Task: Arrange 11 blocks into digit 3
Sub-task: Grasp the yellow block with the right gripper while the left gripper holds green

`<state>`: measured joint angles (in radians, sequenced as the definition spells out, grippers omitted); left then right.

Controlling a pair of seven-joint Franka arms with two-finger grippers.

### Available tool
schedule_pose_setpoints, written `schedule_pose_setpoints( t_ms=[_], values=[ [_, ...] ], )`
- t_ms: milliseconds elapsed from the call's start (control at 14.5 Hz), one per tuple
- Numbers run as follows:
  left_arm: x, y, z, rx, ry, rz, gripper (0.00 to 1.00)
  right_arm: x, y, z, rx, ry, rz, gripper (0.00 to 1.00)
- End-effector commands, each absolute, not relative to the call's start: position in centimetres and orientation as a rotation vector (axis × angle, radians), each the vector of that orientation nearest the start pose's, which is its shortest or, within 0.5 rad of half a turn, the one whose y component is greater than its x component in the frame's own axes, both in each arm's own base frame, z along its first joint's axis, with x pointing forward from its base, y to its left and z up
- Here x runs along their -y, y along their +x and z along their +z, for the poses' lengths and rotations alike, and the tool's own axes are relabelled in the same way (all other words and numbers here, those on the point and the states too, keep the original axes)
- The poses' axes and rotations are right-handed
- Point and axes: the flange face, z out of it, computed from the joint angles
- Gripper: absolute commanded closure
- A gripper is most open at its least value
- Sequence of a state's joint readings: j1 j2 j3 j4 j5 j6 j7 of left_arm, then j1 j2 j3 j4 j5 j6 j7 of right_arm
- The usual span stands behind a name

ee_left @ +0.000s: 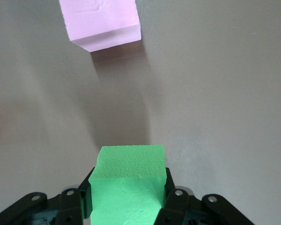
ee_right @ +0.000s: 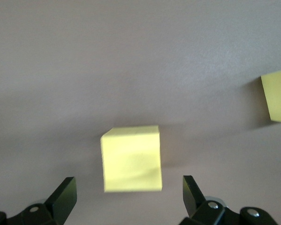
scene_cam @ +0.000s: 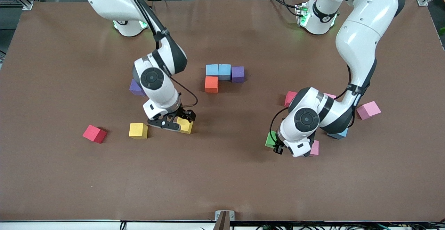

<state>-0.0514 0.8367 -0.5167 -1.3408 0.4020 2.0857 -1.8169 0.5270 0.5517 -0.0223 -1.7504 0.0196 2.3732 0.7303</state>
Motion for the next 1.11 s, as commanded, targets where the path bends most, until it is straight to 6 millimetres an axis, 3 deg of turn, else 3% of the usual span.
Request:
schedule_pose_setpoints(
  t_ms=[0,138,484,691,968,1037],
  values=[
    [29.9,67.0,33.0,1.777,-2.646,-0.022,0.8,-33.8,60.0,23.5,-0.336,-3.091,-0.077,0.0],
    [30.2,66.6,34.8,1.766,-2.653,-0.04,0.78,-33.7,60.0,22.9,-0.343,-3.094,-0.069,0.0],
    [29.5,64.7,42.2,1.672,-2.653,-0.114,0.8,-33.9,59.6,22.5,-0.343,-3.098,-0.056,0.0],
    [27.6,64.7,45.2,1.737,-2.659,-0.082,0.8,-33.1,59.9,22.4,-0.36,-3.102,-0.047,0.25],
    [27.3,64.5,44.8,1.727,-2.633,-0.061,0.8,-33.1,59.8,22.4,-0.365,-3.103,-0.04,0.64],
    [27.3,64.4,44.7,1.724,-2.623,-0.054,0.8,-33.1,59.8,22.3,-0.365,-3.105,-0.037,0.79]
  ],
)
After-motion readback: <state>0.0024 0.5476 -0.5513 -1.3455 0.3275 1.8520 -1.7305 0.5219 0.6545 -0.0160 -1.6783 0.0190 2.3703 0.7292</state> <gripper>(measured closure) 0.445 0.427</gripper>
